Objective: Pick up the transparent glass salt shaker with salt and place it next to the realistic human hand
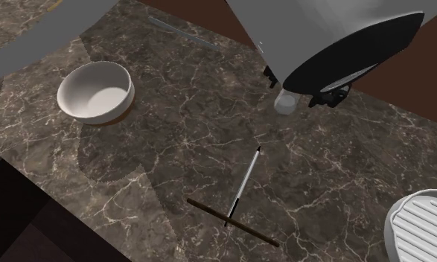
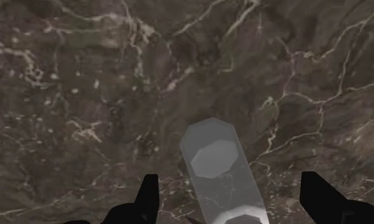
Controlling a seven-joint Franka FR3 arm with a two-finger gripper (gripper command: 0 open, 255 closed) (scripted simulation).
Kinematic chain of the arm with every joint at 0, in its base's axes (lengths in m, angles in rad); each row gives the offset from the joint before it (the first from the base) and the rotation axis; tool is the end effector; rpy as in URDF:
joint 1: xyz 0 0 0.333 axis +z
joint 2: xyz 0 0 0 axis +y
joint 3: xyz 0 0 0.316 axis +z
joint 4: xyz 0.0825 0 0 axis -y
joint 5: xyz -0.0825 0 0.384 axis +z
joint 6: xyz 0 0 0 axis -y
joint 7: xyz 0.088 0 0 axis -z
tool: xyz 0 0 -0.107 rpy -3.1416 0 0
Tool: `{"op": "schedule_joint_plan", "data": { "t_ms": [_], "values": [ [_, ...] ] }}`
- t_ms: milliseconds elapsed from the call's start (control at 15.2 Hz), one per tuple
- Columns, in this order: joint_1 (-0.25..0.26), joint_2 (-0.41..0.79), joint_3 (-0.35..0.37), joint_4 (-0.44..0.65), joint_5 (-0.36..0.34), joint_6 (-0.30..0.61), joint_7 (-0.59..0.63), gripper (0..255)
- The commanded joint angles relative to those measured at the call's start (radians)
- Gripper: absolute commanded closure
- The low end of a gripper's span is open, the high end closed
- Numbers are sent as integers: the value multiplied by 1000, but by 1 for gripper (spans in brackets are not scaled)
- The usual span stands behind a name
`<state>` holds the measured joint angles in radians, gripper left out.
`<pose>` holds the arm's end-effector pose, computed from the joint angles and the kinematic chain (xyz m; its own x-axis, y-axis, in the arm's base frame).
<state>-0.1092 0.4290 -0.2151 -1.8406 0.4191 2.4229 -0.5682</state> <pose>0.6269 -0.1974 0.3158 0.9699 -0.0375 0.2408 -0.0084 -0.9926 -0.1209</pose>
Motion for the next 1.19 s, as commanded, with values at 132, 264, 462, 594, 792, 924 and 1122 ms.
{"op": "schedule_joint_plan", "data": {
  "t_ms": [132, 264, 462, 594, 792, 924, 1122],
  "values": [
    [0, 0, 0, 0, 0, 0, 0, 255],
    [0, 0, 0, 0, 0, 0, 0, 255],
    [0, 1, 0, 2, 0, 0, 0, 255],
    [0, 2, 0, 3, 0, -1, 0, 255],
    [2, -7, -3, 3, -5, -10, 5, 255],
    [4, -22, -8, 9, -15, -29, 15, 255],
    [8, -43, -14, 19, -29, -59, 29, 255]
  ]
}}
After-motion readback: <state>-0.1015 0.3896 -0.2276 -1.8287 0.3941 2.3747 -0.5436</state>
